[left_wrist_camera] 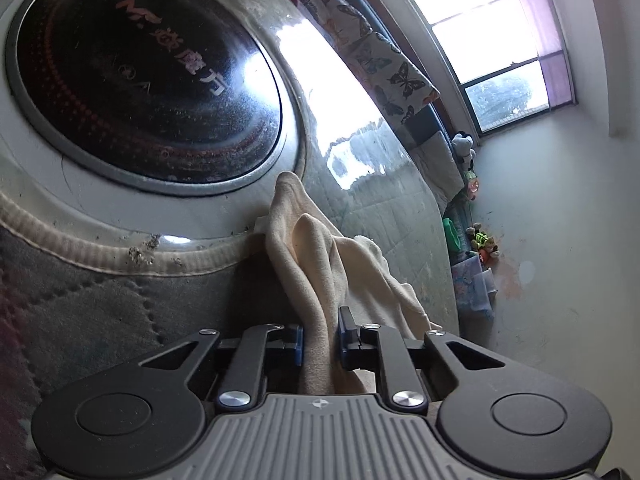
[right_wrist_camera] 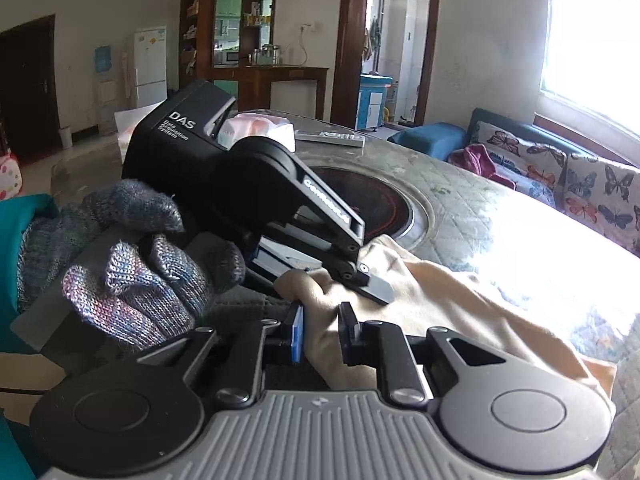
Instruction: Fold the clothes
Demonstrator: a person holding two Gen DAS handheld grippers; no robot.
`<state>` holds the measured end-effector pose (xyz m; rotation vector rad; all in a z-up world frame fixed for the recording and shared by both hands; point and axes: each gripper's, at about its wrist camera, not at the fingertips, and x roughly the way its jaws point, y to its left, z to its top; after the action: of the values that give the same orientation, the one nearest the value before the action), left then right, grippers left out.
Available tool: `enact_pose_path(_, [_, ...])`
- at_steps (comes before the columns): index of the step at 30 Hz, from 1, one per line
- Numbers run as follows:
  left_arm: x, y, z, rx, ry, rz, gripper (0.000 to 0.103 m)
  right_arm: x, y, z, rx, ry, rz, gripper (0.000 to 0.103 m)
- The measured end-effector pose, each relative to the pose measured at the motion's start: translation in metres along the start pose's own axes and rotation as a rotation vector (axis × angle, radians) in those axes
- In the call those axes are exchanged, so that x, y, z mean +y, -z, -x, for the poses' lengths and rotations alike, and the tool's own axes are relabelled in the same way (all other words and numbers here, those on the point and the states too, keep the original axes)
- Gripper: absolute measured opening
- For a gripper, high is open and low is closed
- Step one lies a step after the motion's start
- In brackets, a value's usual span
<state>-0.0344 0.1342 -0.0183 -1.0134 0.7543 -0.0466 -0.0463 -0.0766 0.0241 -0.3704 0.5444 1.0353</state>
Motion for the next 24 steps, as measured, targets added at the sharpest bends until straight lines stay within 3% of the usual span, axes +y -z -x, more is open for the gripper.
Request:
enact_pose_path(3, [-0.004,0.004,0.001,-0.007,-0.011,-0.029,0.017,-0.009,0.005,0.008,-0.003,0.007,-0.050,0.021])
enact_pose_path(6, [-0.007,0.005,0.001,-0.008,-0.015,-0.042,0.017,-0.027,0.015,0.025,-0.014,0.070,-0.118,0.021])
enact_pose_path(15, [-0.016,0.009,0.002,-0.010,-0.031,-0.084,0.017,-0.122,0.056,0.059,-0.011,0.363,-0.402,0.028])
enact_pose_path(16, [-0.017,0.010,0.002,-0.010,-0.034,-0.094,0.017,-0.135,0.064,0.060,-0.009,0.372,-0.439,0.033])
enact_pose_path(24, [-0.025,0.014,0.000,-0.016,-0.056,-0.138,0.018,-0.179,0.094,0.058,-0.027,0.311,-0.636,0.037])
